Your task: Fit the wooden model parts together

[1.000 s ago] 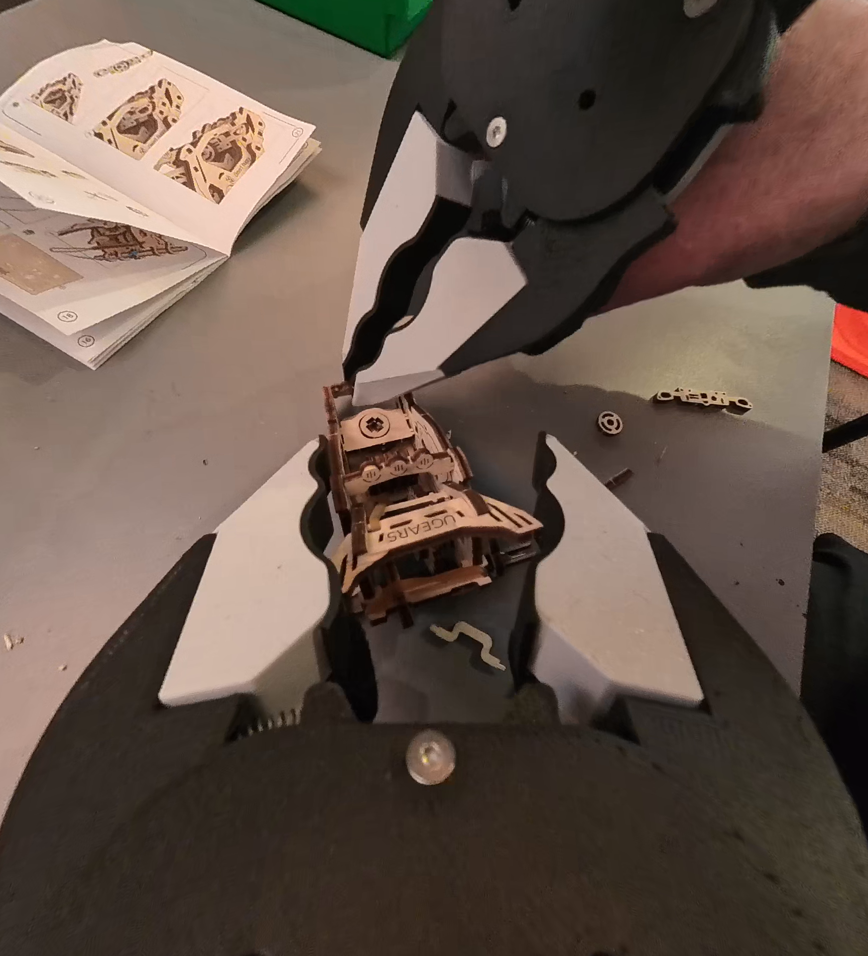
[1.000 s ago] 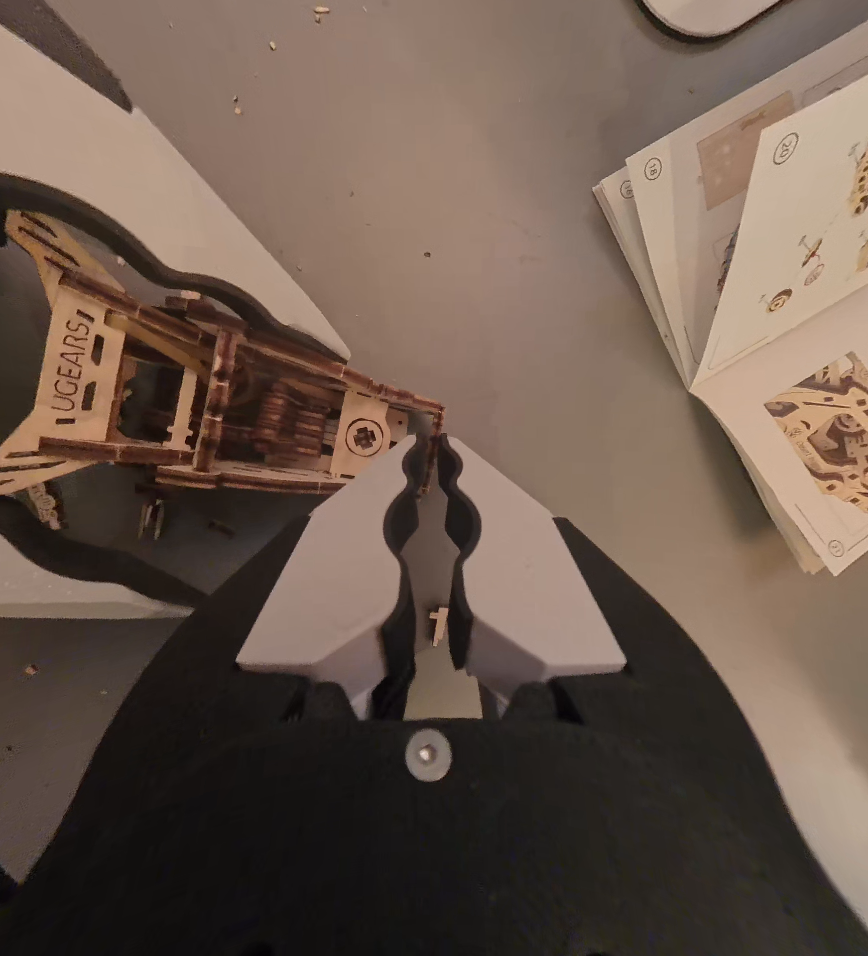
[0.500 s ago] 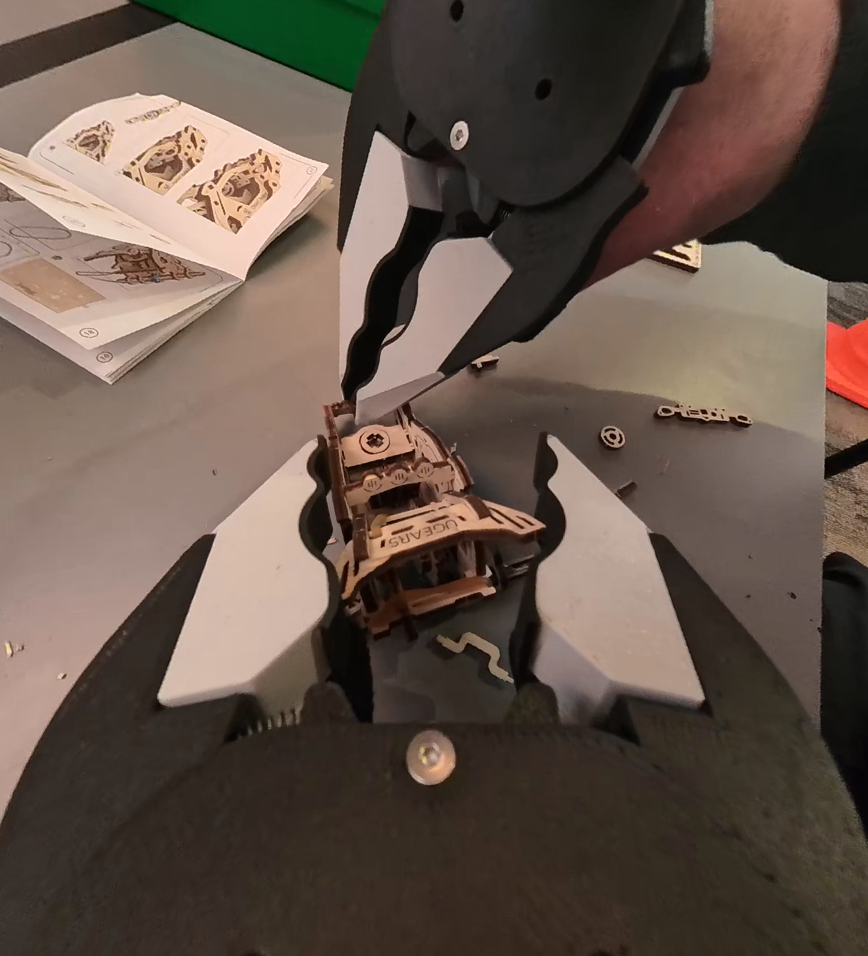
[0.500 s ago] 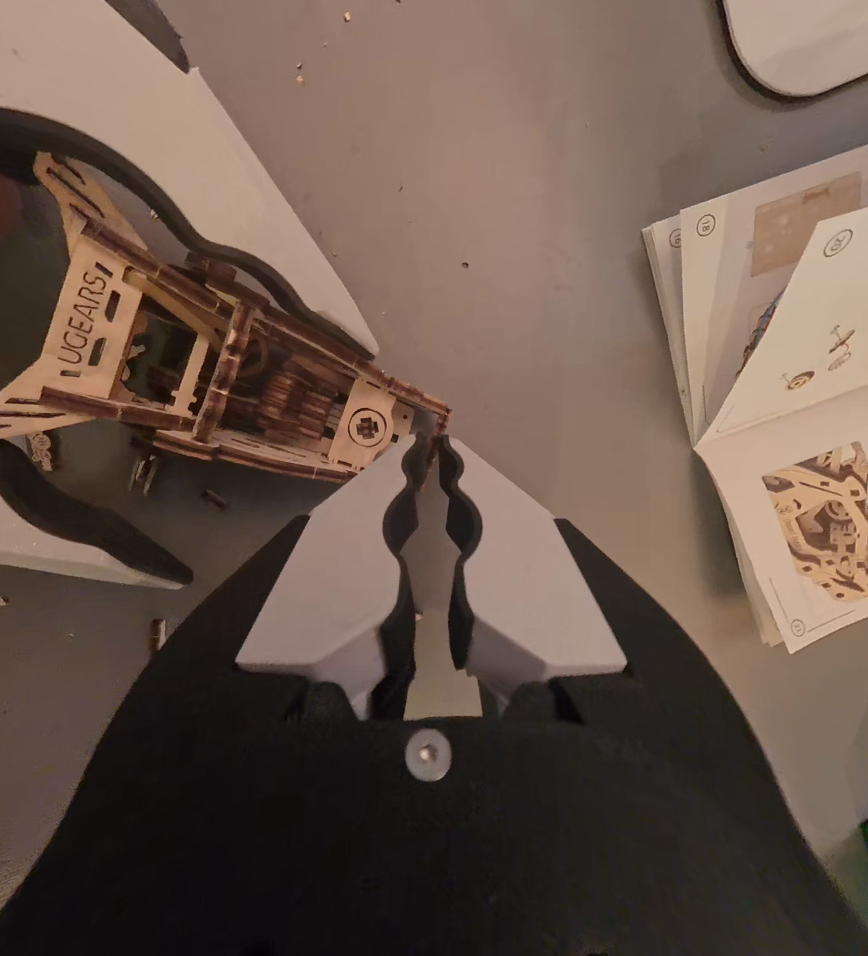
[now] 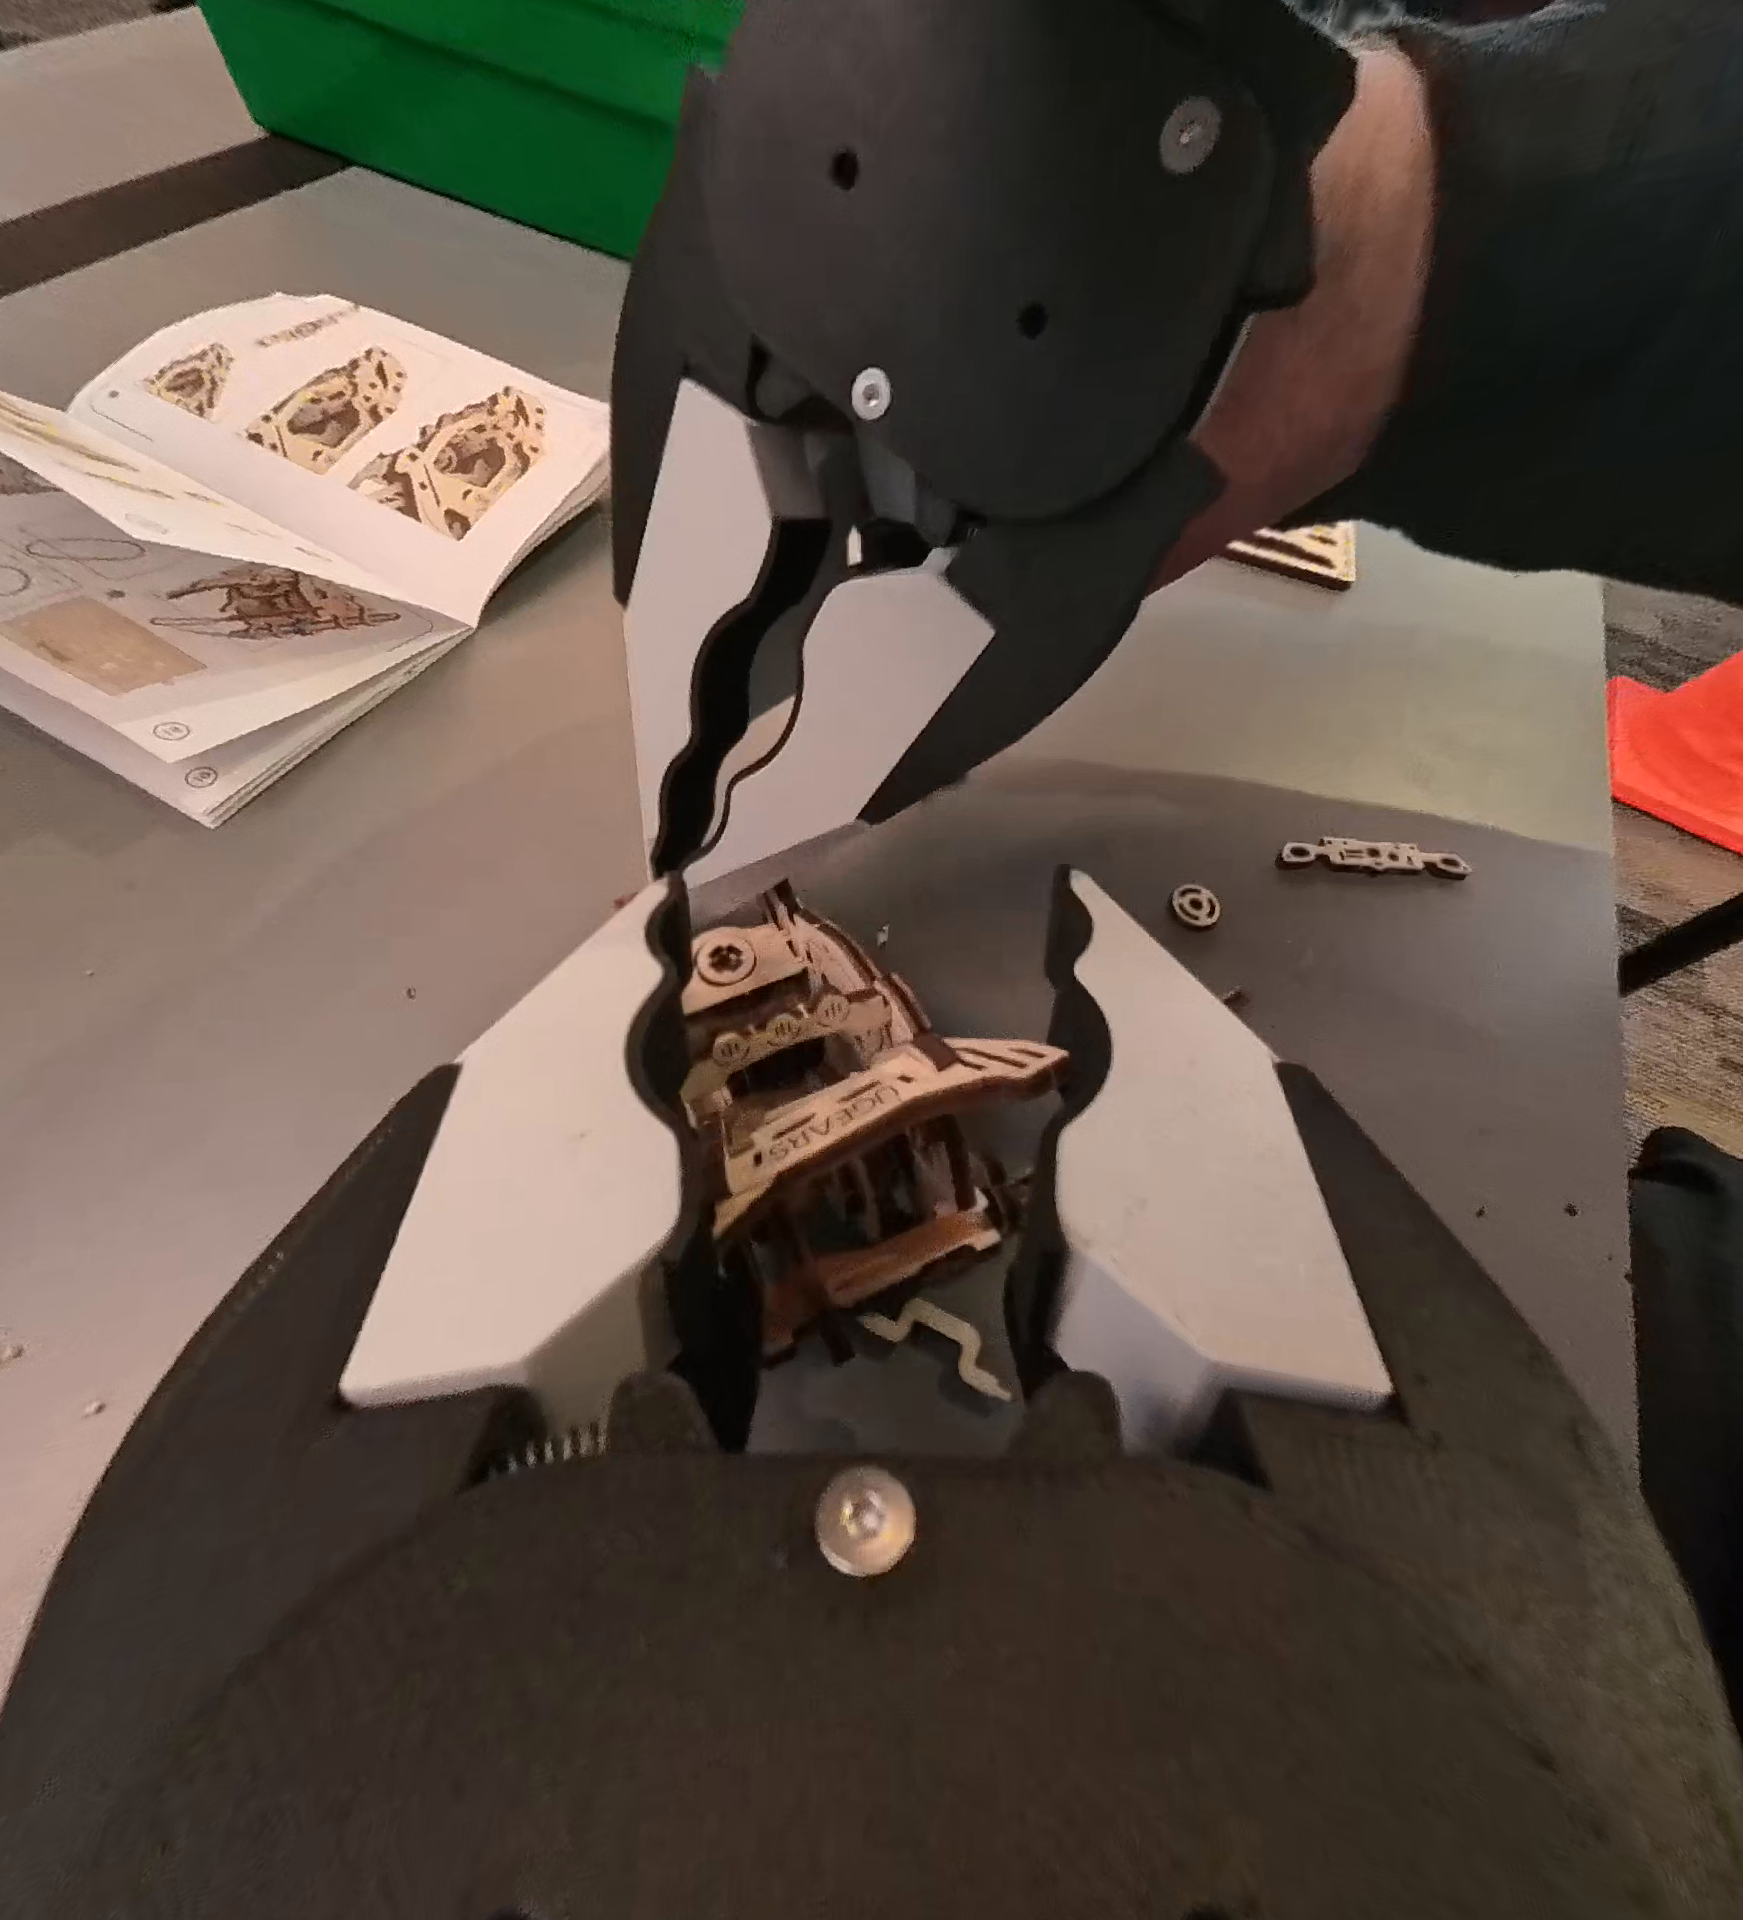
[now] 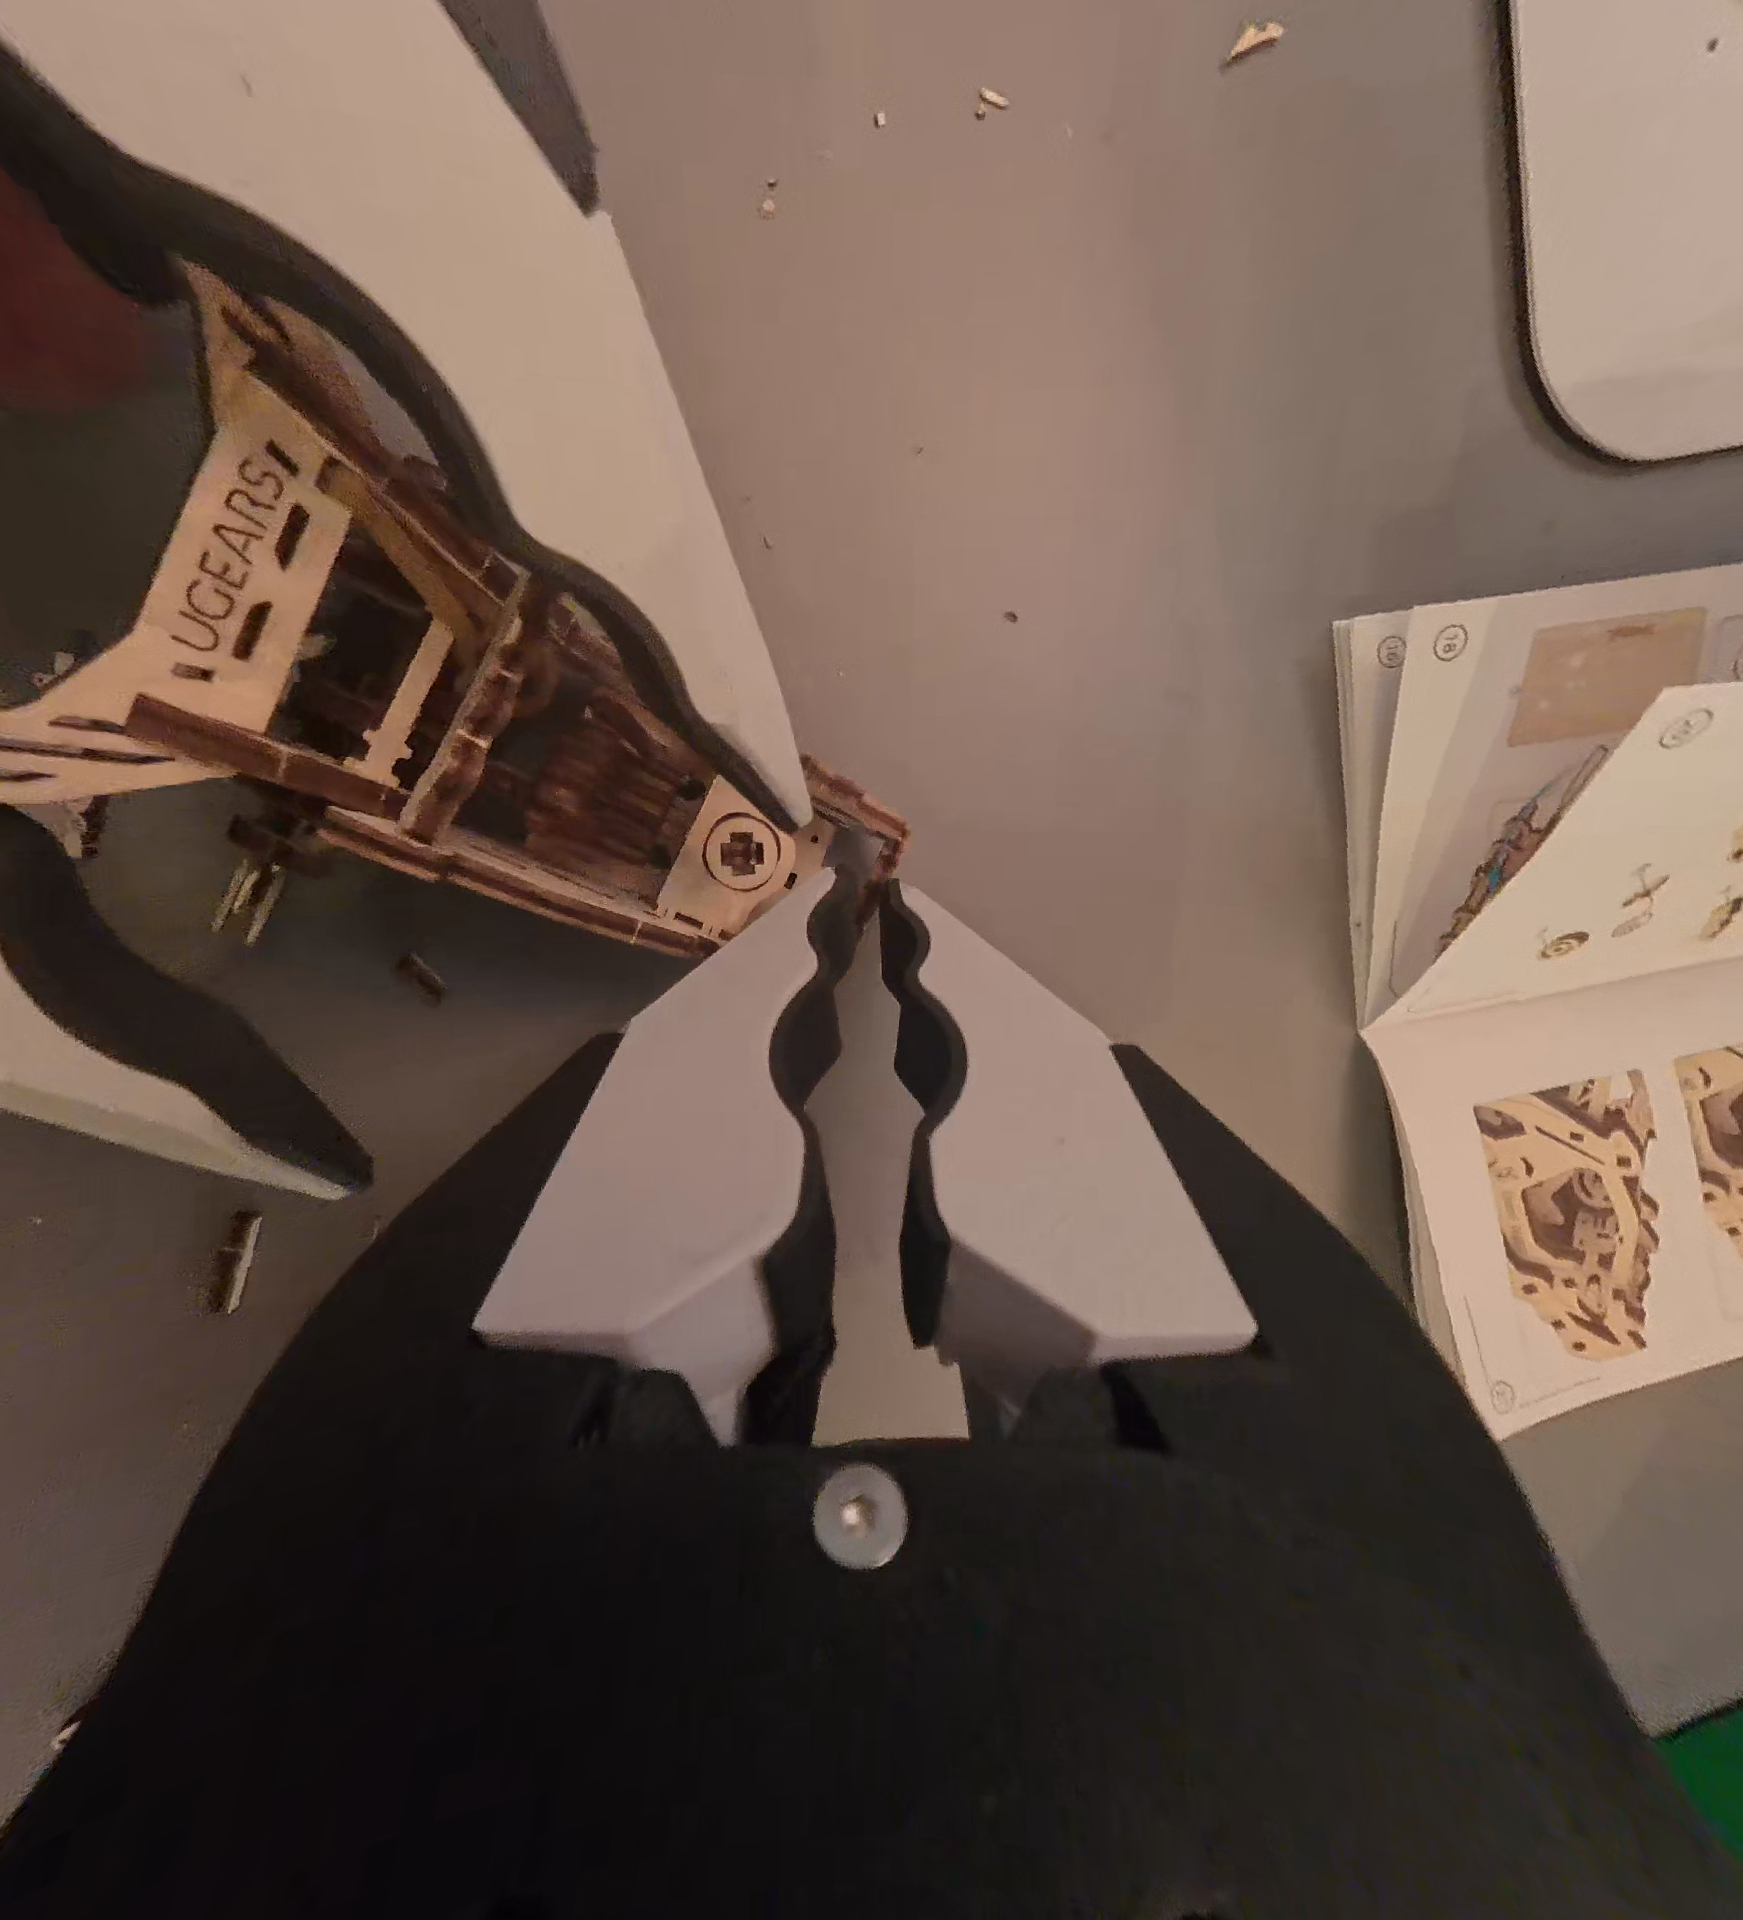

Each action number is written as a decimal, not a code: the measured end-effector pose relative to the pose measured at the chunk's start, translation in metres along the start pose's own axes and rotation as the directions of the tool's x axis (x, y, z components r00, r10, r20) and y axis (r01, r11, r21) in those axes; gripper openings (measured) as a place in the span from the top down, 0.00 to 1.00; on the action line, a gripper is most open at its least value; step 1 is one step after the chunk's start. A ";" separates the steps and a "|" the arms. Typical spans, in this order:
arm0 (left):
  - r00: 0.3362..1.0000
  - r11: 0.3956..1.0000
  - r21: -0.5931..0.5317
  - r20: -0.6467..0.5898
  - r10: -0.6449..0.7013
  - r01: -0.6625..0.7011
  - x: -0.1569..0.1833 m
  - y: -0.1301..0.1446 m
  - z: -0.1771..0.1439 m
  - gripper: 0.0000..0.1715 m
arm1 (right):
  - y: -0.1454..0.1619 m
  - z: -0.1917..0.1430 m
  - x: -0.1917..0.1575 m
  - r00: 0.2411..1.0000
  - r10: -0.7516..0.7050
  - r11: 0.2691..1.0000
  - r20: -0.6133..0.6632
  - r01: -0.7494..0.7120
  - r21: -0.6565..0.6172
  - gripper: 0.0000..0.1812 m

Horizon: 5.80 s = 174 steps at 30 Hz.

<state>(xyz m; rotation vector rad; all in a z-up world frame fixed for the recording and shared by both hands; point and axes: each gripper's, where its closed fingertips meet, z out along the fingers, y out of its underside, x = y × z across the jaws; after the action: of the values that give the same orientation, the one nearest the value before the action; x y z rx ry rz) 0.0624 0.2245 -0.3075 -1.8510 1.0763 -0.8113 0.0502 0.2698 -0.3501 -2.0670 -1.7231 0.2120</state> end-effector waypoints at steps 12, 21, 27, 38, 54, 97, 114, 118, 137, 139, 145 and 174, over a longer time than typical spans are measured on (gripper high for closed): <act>0.994 0.998 -0.027 0.094 -0.054 0.057 -0.015 0.004 -0.009 0.34 | -0.003 0.005 -0.004 0.986 0.160 0.987 0.044 -0.161 0.019 0.99; 0.994 0.983 -0.153 0.057 -0.090 0.098 -0.002 0.036 -0.017 0.61 | -0.008 0.004 -0.011 0.981 0.181 0.981 0.075 -0.186 0.054 1.00; 0.991 0.980 -0.147 0.044 -0.127 0.132 -0.004 0.035 -0.016 0.64 | -0.009 0.003 -0.011 0.974 0.210 0.974 0.087 -0.216 0.067 1.00; 0.993 0.982 -0.149 0.044 -0.109 0.114 -0.003 0.035 -0.013 0.64 | -0.006 -0.001 -0.012 0.962 0.226 0.966 0.155 -0.242 0.092 1.00; 0.994 0.984 -0.145 0.043 -0.101 0.106 -0.003 0.034 -0.012 0.65 | -0.004 -0.004 -0.013 0.946 0.243 0.967 0.214 -0.253 0.019 1.00; 0.992 0.981 -0.156 0.052 -0.111 0.118 -0.006 0.036 -0.010 0.64 | -0.007 0.004 -0.011 0.968 0.216 0.975 0.131 -0.221 0.023 0.99; 0.993 0.981 -0.161 0.066 -0.103 0.112 -0.008 0.037 -0.010 0.64 | -0.008 0.003 -0.013 0.979 0.101 0.981 0.177 -0.068 -0.181 0.99; 0.992 0.980 -0.160 0.066 -0.106 0.116 -0.008 0.037 -0.010 0.64 | -0.009 0.003 -0.013 0.988 0.023 0.984 0.155 0.005 -0.178 0.99; 0.990 0.979 -0.150 0.055 -0.131 0.138 -0.009 0.036 -0.011 0.64 | 0.003 -0.022 0.001 0.850 0.405 0.898 0.339 -0.440 0.031 0.94; 0.990 0.979 -0.150 0.056 -0.130 0.137 -0.009 0.036 -0.011 0.64 | 0.009 -0.020 -0.004 0.826 0.430 0.881 0.365 -0.473 0.033 0.98; 0.991 0.980 -0.152 0.056 -0.125 0.132 -0.009 0.036 -0.011 0.64 | 0.008 -0.010 -0.004 0.818 0.455 0.855 0.353 -0.511 0.083 1.00; 0.819 0.805 0.426 -0.559 -0.125 0.413 0.022 -0.083 -0.081 0.64 | -0.070 -0.140 -0.023 0.598 0.085 0.385 0.797 -0.758 0.527 0.80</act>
<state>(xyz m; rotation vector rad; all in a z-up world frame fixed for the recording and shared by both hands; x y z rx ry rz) 0.0345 0.2020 -0.1952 -1.3458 0.7566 -1.6695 0.0373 0.2237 -0.1991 -1.6213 -0.8074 1.8190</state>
